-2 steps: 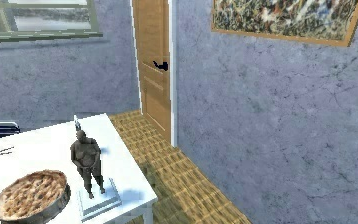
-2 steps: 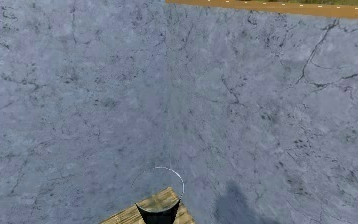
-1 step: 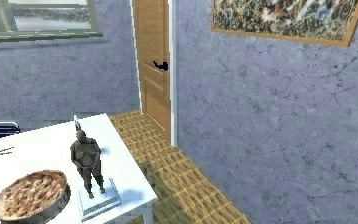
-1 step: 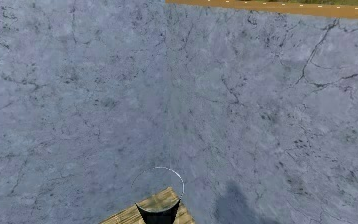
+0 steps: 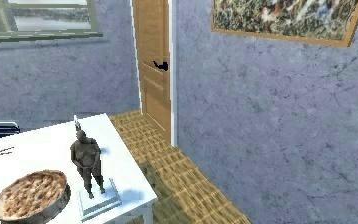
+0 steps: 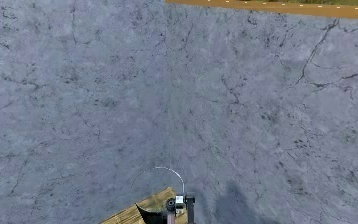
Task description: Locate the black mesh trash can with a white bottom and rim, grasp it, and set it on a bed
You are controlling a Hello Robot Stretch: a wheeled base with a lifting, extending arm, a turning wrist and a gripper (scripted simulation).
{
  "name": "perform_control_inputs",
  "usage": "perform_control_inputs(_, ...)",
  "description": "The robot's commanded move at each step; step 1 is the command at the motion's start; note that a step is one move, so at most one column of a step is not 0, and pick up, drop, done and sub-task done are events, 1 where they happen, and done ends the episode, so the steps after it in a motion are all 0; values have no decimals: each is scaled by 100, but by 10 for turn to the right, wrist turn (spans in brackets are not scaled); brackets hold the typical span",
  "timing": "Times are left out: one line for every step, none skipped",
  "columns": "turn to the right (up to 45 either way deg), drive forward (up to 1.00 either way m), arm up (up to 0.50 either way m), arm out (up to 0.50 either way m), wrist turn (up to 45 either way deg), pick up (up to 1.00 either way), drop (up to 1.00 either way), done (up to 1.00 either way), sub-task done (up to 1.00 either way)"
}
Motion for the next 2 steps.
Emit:
perform_control_inputs(0, 0, 0, 0, 450, 0, 0, 0, 0)
perform_control_inputs(0, 0, 0, 0, 450, 0, 0, 0, 0)
